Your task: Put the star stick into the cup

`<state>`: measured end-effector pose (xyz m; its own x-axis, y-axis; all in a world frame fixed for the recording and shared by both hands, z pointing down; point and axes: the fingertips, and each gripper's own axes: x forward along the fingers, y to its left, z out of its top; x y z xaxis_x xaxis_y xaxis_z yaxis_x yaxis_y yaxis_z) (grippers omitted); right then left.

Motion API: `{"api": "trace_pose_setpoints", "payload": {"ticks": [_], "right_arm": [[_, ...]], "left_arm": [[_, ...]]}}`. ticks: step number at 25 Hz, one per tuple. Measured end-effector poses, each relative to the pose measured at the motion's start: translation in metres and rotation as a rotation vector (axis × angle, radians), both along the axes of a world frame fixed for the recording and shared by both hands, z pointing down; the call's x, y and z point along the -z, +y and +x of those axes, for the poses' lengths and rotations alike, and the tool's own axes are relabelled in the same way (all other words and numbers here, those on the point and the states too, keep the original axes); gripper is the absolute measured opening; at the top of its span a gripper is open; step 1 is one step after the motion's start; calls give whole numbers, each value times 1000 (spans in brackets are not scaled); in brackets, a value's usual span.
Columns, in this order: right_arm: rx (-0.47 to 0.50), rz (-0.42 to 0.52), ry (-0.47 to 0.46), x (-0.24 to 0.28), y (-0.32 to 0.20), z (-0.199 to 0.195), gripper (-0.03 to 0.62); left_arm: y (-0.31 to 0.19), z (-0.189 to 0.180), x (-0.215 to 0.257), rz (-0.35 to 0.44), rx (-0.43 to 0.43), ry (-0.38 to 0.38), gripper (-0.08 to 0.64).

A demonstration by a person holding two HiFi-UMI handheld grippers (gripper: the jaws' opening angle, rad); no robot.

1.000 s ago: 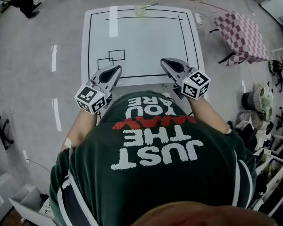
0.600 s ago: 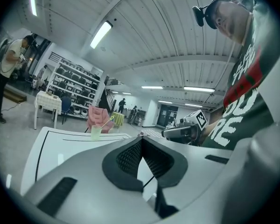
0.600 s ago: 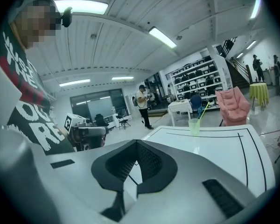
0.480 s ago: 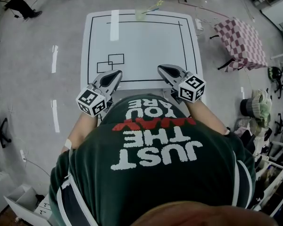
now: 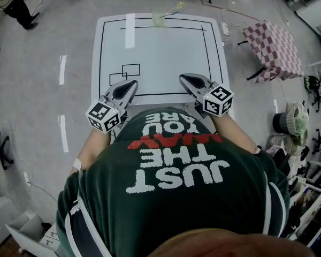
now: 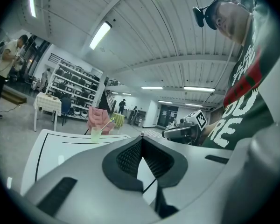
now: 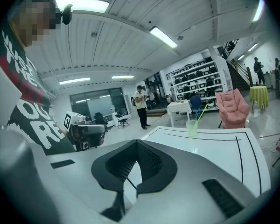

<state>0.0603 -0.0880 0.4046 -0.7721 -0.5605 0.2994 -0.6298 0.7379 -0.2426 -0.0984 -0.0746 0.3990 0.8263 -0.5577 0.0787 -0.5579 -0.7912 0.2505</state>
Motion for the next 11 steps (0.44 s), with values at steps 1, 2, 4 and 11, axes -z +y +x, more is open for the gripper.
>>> {"api": "trace_pose_setpoints", "payload": {"ticks": [1,2,4,11], "right_arm": [[-1,0,1,0,-1,0,32],[-1,-1,1,0,-1,0,32],[-3,-4,1,-1,-1,0,32],[2,1,8,-3,0,-3,32]], "left_arm": [[-1,1,0,0,-1,0,-5],[-2,1,1,0,-2,0,-5],[-3,1,0,-1,-3,0,-5],[-6,-3,0,2,-1,0,-5]]}}
